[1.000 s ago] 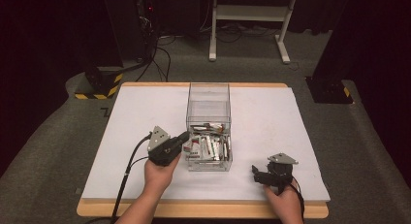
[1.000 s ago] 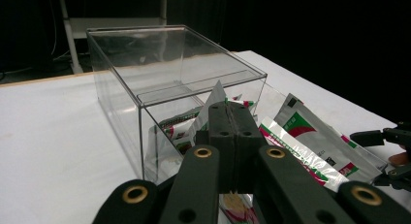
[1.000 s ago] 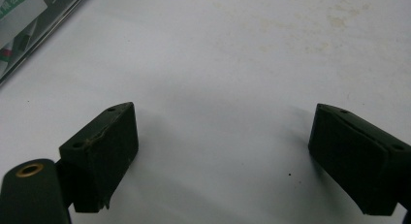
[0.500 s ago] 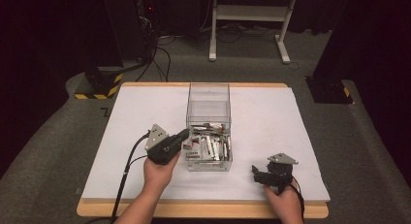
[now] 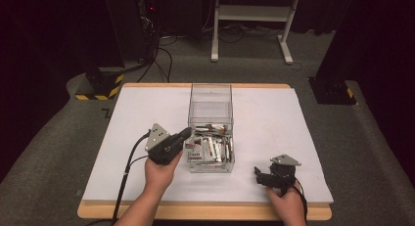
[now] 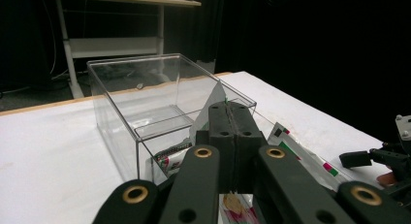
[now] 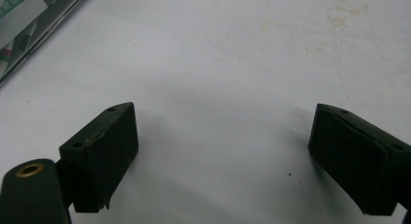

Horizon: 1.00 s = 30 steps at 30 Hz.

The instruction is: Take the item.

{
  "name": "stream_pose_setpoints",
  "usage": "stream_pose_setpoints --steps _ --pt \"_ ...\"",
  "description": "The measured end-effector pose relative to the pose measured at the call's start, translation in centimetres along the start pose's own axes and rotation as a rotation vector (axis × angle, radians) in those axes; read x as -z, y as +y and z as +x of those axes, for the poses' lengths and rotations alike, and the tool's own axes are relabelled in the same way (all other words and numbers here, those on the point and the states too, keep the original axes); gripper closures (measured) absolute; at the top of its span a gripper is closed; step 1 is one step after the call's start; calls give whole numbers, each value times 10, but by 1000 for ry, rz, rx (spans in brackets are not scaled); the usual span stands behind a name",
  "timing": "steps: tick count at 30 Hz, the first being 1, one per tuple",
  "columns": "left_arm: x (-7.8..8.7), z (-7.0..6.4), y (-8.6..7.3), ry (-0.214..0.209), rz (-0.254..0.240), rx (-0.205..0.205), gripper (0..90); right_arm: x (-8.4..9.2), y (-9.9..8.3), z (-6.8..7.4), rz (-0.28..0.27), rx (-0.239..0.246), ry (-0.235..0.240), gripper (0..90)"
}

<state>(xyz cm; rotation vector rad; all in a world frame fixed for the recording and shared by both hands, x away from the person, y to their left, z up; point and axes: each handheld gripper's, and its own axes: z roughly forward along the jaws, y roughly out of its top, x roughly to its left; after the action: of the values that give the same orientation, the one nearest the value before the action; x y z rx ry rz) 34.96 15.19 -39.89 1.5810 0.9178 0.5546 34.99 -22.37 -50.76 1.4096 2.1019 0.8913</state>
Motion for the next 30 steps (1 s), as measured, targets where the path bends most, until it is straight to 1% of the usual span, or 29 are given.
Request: stream_pose_setpoints --steps 8,16,25,27,30 --pt "5 4 4 5 -17 6 896 0 0 0 0 0 0 105" --pt "12 8 8 8 -44 19 896 0 0 0 2 0 0 105" --pt "18 12 12 17 -53 18 896 0 0 0 1 1 0 105" --pt "20 14 12 25 -53 12 896 0 0 0 1 1 0 105" --pt "23 18 11 32 -49 14 896 0 0 0 1 0 0 106"
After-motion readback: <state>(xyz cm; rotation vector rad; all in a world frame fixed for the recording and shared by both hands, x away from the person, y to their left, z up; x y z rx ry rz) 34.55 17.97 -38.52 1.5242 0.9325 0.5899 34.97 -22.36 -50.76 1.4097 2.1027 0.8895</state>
